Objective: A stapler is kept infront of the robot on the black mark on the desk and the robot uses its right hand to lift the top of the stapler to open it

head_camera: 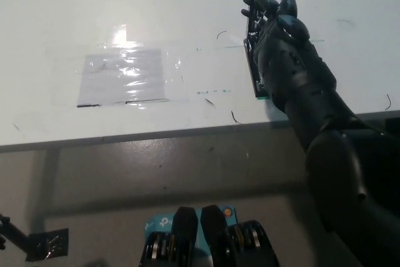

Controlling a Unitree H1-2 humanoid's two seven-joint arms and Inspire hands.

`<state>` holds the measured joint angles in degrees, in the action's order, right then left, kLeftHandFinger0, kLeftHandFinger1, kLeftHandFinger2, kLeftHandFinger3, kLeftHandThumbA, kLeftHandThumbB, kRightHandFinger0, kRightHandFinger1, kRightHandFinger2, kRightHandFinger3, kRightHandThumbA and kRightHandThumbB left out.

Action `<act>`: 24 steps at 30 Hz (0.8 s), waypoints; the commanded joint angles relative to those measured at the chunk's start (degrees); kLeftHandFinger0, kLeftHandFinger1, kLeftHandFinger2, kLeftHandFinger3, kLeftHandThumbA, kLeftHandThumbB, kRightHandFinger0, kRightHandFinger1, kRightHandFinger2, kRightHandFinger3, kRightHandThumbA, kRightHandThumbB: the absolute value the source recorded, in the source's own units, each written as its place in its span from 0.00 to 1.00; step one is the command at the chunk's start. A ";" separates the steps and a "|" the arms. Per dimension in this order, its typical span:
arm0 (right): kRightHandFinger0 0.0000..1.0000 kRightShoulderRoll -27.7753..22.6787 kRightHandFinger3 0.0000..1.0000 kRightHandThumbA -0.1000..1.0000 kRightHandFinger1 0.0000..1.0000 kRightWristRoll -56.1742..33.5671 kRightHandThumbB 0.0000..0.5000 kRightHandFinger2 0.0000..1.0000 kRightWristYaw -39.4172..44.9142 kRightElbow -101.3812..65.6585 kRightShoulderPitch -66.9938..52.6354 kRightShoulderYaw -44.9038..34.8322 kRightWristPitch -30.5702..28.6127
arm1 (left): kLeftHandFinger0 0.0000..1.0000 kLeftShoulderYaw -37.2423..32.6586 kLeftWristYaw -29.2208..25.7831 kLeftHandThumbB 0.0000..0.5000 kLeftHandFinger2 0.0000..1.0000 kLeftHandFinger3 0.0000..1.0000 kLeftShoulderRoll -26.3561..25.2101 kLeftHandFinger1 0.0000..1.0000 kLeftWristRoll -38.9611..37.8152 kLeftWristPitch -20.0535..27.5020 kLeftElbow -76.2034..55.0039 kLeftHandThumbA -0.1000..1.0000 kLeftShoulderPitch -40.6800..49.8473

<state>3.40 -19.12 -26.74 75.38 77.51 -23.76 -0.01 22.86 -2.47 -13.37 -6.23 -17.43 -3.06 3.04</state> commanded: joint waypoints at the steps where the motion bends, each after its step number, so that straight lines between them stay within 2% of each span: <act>1: 0.38 -0.86 0.72 0.29 0.40 -0.06 0.00 0.51 3.30 -3.40 4.01 0.93 -5.35 | 0.23 0.74 -0.87 0.00 0.36 0.63 -0.43 0.19 -0.55 0.89 -1.38 0.36 0.23; 3: 0.36 -0.77 0.74 0.30 0.39 0.21 0.00 0.51 3.67 -3.79 3.62 1.31 -5.22 | 0.23 0.80 -0.94 0.00 0.37 0.63 -0.47 0.19 -0.55 0.62 -1.55 0.36 0.01; 7: 0.37 0.01 0.76 0.28 0.41 0.86 0.00 0.52 4.88 -7.49 -0.33 2.78 -3.44 | 0.25 0.38 -0.97 0.00 0.36 0.56 -0.76 0.21 -0.05 0.33 -2.13 0.50 -0.49; 9: 0.35 0.35 0.75 0.26 0.39 1.31 0.00 0.52 4.91 -9.43 -2.11 3.62 -2.55 | 0.25 0.14 -0.93 0.00 0.35 0.58 -1.13 0.21 0.32 0.08 -2.18 0.54 -0.69; 10: 0.37 1.19 0.77 0.27 0.40 1.81 0.00 0.52 5.19 -14.19 -5.78 4.79 0.30 | 0.25 0.18 -0.76 0.00 0.35 0.58 -1.34 0.20 0.22 0.49 -1.72 0.59 -0.80; 11: 0.37 1.63 0.78 0.27 0.42 1.97 0.00 0.53 5.49 -18.04 -8.24 5.60 2.39 | 0.25 0.30 -0.76 0.00 0.35 0.60 -1.30 0.20 -0.01 0.33 -1.82 0.56 -0.91; 13: 0.42 2.37 0.80 0.28 0.46 1.81 0.00 0.60 6.14 -25.24 -12.58 7.03 6.22 | 0.25 0.40 -0.75 0.00 0.35 0.63 -1.42 0.20 -0.10 -0.04 -2.20 0.52 -0.99; 15: 0.40 3.37 0.80 0.29 0.46 1.84 0.00 0.62 6.81 -37.60 -19.97 9.70 13.55 | 0.23 0.80 -1.01 0.00 0.36 0.62 -1.52 0.19 -0.30 -0.40 -2.50 0.45 -1.38; 16: 0.40 3.92 0.81 0.29 0.45 1.38 0.00 0.61 6.40 -44.09 -23.81 10.50 17.61 | 0.23 0.52 -0.76 0.00 0.37 0.66 -1.76 0.19 -0.08 -0.42 -2.47 0.43 -1.30; 17: 0.40 4.21 0.81 0.29 0.45 1.11 0.00 0.60 6.17 -46.69 -25.33 10.88 19.22 | 0.23 0.51 -0.64 0.00 0.37 0.68 -1.99 0.19 -0.01 -0.50 -2.56 0.42 -1.24; 18: 0.40 4.52 0.85 0.27 0.47 0.29 0.00 0.61 6.44 -52.12 -28.59 11.60 22.20 | 0.20 0.49 -0.50 0.00 0.39 0.69 -2.03 0.18 -0.14 -0.57 -2.66 0.41 -1.24; 21: 0.41 4.84 0.85 0.27 0.47 -0.95 0.00 0.61 6.53 -59.42 -33.13 12.47 26.12 | 0.19 0.45 -0.33 0.00 0.40 0.70 -2.23 0.18 -0.23 -0.63 -2.62 0.38 -1.45; 24: 0.40 4.41 0.87 0.27 0.49 -2.31 0.00 0.64 6.83 -64.60 -37.42 14.55 26.94 | 0.20 0.39 -0.51 0.00 0.41 0.70 -2.19 0.19 0.02 -0.74 -2.83 0.38 -1.42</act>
<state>8.36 -19.03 -23.24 35.71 46.54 -15.04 9.89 22.77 -2.67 -13.26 -6.20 -17.61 -3.05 2.71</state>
